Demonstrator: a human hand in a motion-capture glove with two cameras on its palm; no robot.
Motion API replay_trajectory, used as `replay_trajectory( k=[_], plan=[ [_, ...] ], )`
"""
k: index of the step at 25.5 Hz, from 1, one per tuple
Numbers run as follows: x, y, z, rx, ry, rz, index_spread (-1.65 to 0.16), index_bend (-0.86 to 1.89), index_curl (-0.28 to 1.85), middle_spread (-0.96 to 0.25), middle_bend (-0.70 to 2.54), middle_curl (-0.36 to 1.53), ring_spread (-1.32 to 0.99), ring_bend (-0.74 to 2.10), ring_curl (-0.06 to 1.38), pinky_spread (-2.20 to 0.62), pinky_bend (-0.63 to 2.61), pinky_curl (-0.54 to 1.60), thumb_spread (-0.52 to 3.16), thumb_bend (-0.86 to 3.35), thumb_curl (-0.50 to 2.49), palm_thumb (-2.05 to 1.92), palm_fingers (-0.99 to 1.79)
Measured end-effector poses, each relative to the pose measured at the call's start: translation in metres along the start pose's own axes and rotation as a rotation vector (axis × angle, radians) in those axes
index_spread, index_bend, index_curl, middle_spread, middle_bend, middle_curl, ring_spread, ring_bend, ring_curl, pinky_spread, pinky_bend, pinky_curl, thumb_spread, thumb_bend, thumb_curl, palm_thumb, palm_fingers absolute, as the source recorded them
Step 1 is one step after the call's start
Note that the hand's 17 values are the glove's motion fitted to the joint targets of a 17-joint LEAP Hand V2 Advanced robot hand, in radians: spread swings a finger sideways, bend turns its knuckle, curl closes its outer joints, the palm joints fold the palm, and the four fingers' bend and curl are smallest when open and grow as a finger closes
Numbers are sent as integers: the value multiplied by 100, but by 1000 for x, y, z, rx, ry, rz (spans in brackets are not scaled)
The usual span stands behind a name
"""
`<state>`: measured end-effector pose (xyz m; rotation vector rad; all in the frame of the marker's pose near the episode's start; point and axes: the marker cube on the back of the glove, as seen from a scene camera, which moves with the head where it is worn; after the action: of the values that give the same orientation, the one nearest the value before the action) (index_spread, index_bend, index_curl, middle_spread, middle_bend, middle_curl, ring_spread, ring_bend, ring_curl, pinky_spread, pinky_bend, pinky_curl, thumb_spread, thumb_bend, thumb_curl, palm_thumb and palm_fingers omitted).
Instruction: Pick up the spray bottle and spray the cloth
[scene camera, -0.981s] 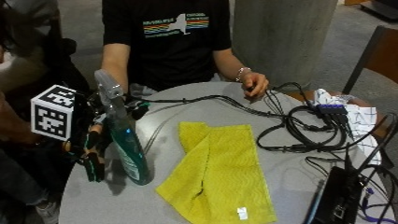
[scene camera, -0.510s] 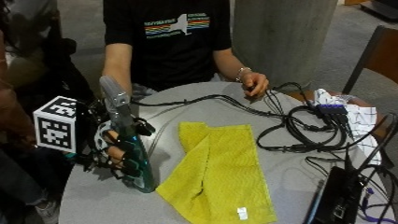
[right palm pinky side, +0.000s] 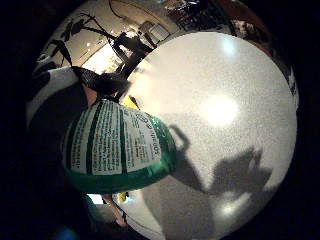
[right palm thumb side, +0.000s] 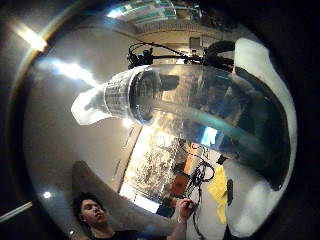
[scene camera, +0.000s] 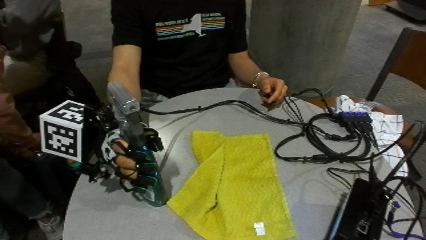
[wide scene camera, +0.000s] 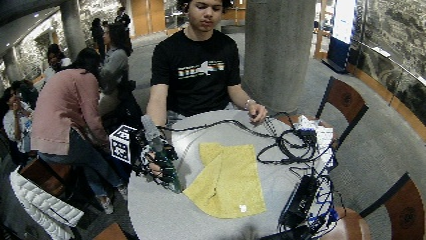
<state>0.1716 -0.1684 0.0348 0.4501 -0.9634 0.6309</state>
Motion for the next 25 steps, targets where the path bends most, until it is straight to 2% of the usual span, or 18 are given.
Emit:
replay_trajectory(
  k=[4, 10, 19, 25],
  plan=[
    [-8, 5, -5, -51, 75, -21, -23, 25, 38, -6, 34, 45, -7, 41, 35, 13, 36, 32, 55, 2, 54, 109, 111],
    [-26, 13, -17, -239, 259, -36, -22, 20, 40, -7, 32, 46, -7, 40, 36, 12, 34, 32, 51, -1, 57, 111, 114],
    [-45, 5, -23, -544, 577, 69, -21, 18, 43, -6, 31, 46, -7, 39, 36, 10, 33, 33, 47, -3, 61, 110, 116],
    [-55, -4, -20, -668, 722, 122, -21, 17, 45, -6, 30, 47, -7, 39, 36, 9, 33, 34, 46, -3, 62, 109, 116]
  ],
)
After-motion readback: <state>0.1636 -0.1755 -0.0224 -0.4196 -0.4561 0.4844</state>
